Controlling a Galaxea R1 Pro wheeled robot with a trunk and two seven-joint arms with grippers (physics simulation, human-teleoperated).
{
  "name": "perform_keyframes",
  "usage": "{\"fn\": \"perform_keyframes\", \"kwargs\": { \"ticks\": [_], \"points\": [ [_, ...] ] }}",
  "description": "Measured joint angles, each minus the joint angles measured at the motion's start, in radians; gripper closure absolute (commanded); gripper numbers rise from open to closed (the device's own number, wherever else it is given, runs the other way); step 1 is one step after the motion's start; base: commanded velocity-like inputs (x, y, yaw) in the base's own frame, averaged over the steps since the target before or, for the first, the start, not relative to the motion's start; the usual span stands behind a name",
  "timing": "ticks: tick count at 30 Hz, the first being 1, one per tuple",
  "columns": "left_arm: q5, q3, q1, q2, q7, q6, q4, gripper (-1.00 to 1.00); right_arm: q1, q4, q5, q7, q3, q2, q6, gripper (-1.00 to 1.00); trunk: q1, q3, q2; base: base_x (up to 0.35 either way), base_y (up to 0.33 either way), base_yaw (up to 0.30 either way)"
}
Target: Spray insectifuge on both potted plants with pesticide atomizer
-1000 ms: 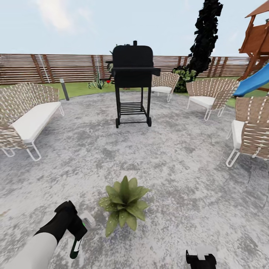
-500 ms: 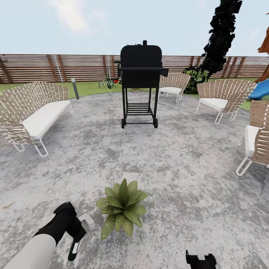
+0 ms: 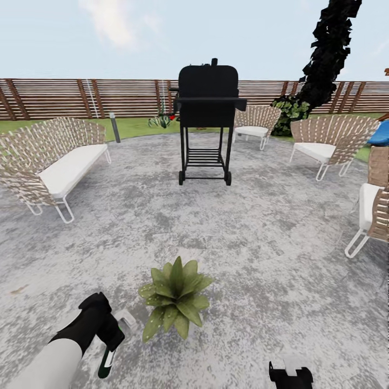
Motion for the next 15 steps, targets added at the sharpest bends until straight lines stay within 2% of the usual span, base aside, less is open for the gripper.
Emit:
{"fn": "perform_keyframes", "kwargs": {
  "ticks": [7, 10, 15],
  "points": [
    [0.0, -0.001, 0.0, -0.002, 0.002, 0.033, 0.0, 1.0, 0.0, -0.001, -0.002, 0.0, 0.0, 0.003, -0.001, -1.0, 0.0, 0.0, 0.0, 0.023, -0.269, 0.0],
    [-0.001, 0.0, 0.0, 0.005, 0.001, 0.034, 0.0, 1.0, 0.0, -0.001, -0.002, 0.0, 0.0, 0.003, -0.001, -1.0, 0.0, 0.0, 0.0, 0.012, -0.021, 0.074],
    [0.0, 0.002, 0.0, 0.003, 0.0, 0.035, 0.001, 1.0, 0.0, -0.001, -0.002, 0.0, 0.0, 0.003, 0.0, -1.0, 0.0, 0.0, 0.0, 0.001, -0.002, 0.251]
  ]
}}
